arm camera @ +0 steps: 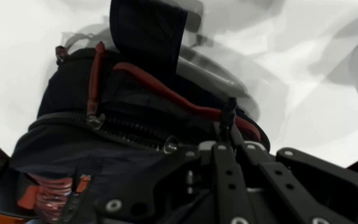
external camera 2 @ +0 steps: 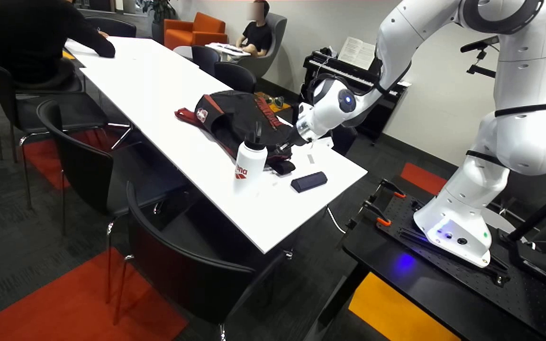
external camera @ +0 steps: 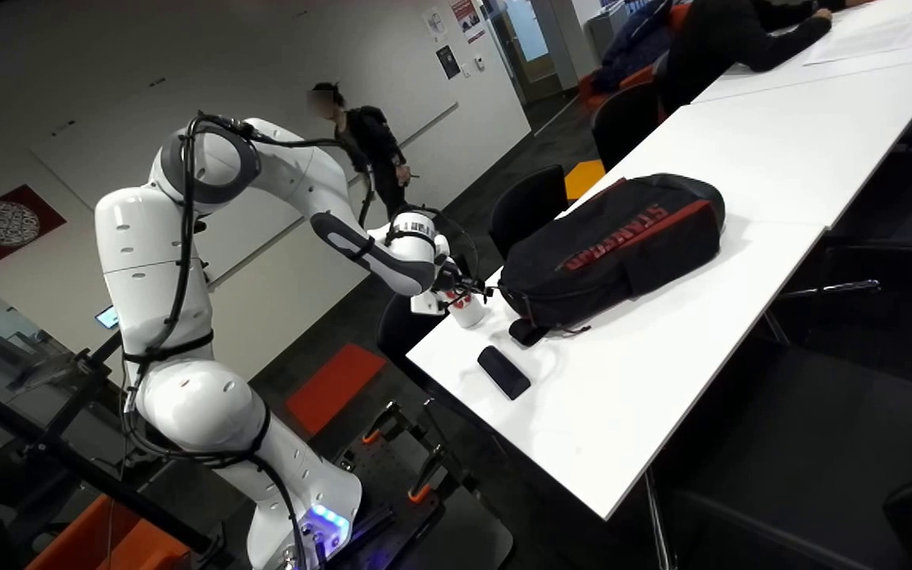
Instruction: Open the zipper of the bag on the table
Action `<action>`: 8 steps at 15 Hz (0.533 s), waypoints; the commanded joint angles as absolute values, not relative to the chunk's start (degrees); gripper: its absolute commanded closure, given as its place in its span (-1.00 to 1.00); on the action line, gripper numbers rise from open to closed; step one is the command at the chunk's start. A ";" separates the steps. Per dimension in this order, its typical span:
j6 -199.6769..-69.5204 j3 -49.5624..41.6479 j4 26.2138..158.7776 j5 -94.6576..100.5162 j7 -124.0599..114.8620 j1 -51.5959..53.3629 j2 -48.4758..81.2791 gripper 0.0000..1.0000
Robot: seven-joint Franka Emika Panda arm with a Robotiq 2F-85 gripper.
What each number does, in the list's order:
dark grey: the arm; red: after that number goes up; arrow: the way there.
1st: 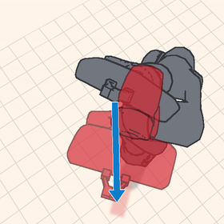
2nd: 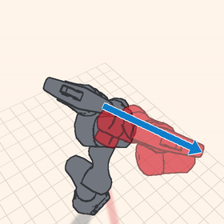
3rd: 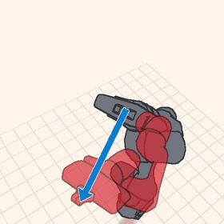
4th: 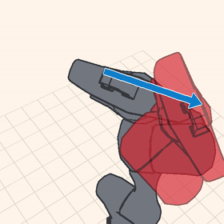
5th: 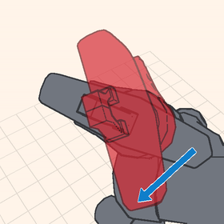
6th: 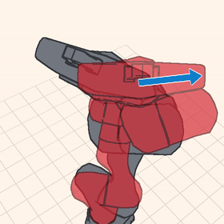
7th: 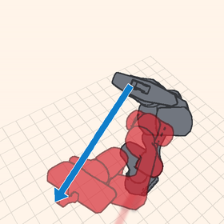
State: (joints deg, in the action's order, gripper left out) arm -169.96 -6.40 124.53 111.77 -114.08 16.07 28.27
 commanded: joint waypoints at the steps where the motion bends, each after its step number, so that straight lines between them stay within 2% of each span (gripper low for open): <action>1: -178.68 -4.15 118.82 118.45 -114.96 13.20 30.35 0.98; 7: -189.36 -3.89 111.26 117.77 -110.63 11.00 35.32 0.98; 8: -188.08 0.51 112.69 110.29 -100.75 6.11 35.42 0.98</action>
